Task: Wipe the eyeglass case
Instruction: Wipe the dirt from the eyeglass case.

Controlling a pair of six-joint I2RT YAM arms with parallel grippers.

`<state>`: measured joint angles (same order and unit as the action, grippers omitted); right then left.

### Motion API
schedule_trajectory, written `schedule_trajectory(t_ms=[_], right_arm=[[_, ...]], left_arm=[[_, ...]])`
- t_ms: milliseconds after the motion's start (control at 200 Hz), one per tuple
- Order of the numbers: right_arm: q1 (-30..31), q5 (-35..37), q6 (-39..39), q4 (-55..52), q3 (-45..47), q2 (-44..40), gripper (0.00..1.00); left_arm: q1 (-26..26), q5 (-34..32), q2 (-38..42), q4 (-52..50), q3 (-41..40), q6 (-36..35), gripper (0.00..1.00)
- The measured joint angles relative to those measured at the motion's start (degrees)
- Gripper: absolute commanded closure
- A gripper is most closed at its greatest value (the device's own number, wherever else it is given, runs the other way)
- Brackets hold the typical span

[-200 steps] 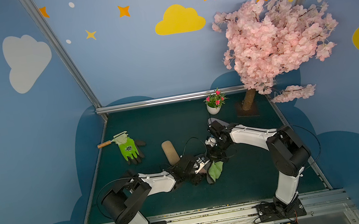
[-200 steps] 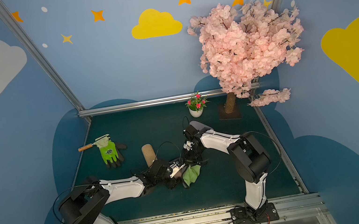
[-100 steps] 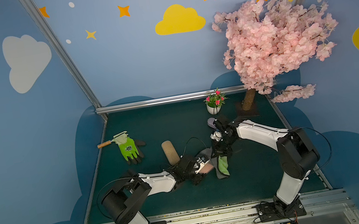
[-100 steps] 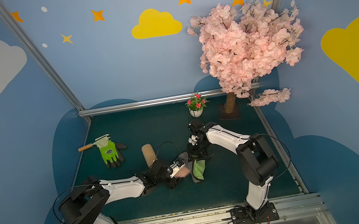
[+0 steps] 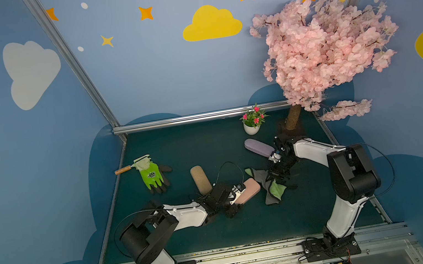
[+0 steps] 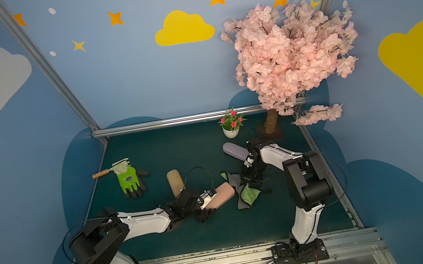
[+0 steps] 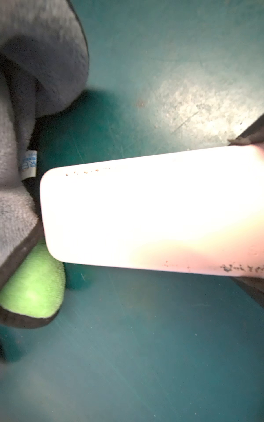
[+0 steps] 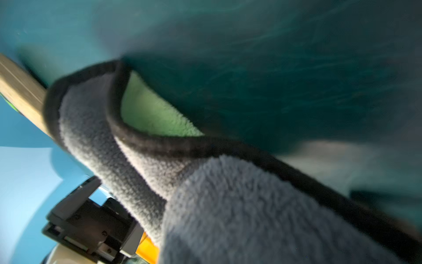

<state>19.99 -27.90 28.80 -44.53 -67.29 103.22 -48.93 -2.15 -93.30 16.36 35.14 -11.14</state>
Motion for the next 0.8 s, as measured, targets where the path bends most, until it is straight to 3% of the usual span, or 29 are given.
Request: schedule_trajectory(t_ms=[235,330,435,626,696,801], right_arm=[[14.0,-10.0,12.0,12.5,-1.1,1.2,1.00],[12.6,-12.0,13.6,14.8,0.5,3.0,1.00],[7.4,-12.2,10.3,11.7,2.3,3.6,1.00],[-1.7,-2.5,4.1,4.5,2.0,0.2,1.00],[-0.9,-3.3,5.6,4.5,2.0,-0.1,1.00],[6.5,-7.3,11.3,8.0,1.7,-0.1,1.00]], left_arm=[[-0.2,-0.5,0.1,-0.2,-0.1,0.2,0.97],[-0.2,-0.9,0.2,-0.5,0.0,0.3,0.97],[-0.3,-1.1,0.2,-0.5,0.0,0.4,0.97],[-0.4,-1.6,0.2,-0.4,0.0,0.5,0.97],[-0.5,-1.8,0.2,-0.4,0.0,0.7,0.97],[-0.6,-2.1,0.2,-0.4,0.0,0.9,0.97]])
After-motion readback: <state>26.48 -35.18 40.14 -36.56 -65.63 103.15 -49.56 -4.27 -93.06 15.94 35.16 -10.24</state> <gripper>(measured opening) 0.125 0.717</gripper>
